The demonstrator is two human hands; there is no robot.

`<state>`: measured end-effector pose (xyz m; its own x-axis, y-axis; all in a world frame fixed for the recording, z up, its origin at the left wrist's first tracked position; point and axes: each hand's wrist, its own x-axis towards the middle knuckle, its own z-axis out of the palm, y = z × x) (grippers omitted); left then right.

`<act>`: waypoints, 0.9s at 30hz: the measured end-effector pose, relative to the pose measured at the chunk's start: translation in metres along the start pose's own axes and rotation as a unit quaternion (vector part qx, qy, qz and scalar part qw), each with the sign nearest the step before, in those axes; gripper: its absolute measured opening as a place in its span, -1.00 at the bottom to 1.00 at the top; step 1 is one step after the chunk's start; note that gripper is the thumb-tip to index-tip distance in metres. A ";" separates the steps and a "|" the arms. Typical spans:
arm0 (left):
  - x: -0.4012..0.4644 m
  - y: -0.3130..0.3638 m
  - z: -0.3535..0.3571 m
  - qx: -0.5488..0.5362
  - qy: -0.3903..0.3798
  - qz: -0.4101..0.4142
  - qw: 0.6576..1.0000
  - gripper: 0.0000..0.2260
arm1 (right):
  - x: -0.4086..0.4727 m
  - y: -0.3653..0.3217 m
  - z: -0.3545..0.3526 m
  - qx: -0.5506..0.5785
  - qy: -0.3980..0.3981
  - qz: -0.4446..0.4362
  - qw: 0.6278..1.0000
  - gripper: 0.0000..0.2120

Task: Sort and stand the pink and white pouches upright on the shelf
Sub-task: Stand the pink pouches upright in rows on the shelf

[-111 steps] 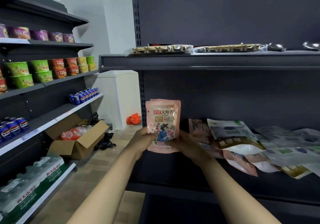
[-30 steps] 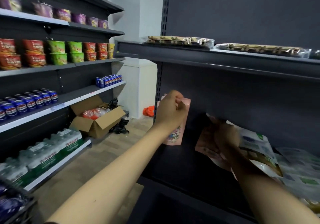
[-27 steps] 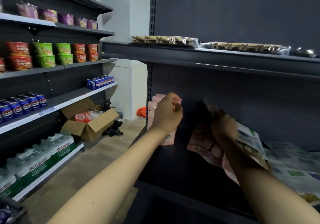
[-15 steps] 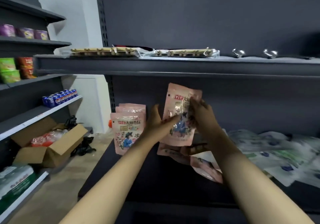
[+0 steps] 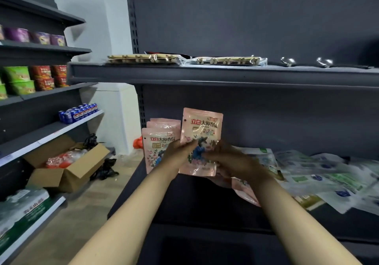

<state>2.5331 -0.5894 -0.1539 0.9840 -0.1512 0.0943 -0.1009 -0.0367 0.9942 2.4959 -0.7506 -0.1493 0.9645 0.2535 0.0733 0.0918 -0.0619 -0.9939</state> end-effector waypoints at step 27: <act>-0.028 -0.051 -0.089 0.024 0.093 -0.128 0.987 -0.71 | 0.030 0.074 0.107 -0.267 0.154 0.025 0.951 -0.74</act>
<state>2.5234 -0.4954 -0.2026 0.9877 0.0531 -0.1467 0.1514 -0.0974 0.9837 2.5055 -0.6442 -0.2290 0.9902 -0.0530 0.1295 0.0767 -0.5681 -0.8194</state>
